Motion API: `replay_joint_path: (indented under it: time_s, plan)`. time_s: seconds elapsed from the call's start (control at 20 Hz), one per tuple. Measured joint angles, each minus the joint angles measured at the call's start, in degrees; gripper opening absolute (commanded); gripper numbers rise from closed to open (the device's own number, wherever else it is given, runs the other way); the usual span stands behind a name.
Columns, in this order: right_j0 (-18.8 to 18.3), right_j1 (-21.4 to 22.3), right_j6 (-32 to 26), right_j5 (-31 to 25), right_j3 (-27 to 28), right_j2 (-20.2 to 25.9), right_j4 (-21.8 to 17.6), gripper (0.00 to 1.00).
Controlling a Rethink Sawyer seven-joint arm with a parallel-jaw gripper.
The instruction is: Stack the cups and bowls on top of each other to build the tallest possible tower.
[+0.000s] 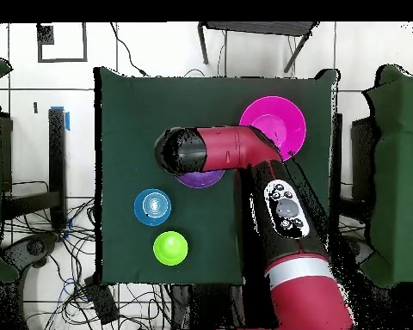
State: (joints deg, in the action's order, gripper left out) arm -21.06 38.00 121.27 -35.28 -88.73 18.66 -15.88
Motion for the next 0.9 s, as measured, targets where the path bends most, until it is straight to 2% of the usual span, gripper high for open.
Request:
replay_joint_path:
  time_s: [0.9]
  plan:
    - [-1.7, 0.9, 0.0, -1.4, -1.4, 0.5, 0.0, 1.00]
